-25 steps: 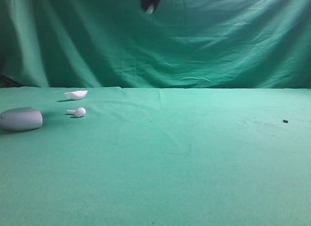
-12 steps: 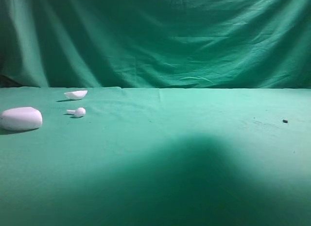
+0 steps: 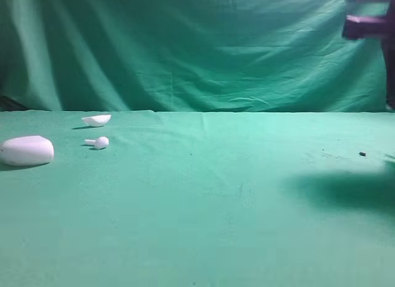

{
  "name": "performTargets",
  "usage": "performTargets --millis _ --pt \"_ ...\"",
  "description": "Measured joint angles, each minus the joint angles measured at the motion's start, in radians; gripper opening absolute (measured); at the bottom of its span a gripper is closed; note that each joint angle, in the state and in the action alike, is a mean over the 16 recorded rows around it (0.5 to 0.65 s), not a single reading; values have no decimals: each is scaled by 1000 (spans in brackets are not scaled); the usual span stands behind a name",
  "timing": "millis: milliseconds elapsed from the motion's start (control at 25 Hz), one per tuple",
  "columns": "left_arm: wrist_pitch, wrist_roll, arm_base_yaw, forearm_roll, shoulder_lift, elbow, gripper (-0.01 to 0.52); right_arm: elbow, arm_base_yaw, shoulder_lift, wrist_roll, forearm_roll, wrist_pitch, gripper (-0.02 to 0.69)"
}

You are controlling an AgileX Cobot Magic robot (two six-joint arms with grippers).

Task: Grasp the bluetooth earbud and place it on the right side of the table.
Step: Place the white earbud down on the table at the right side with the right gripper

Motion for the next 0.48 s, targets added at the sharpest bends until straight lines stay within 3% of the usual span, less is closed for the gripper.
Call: performTargets --millis 480 --pt "0 0 0 0 0 0 0 46 -4 87 3 -4 -93 120"
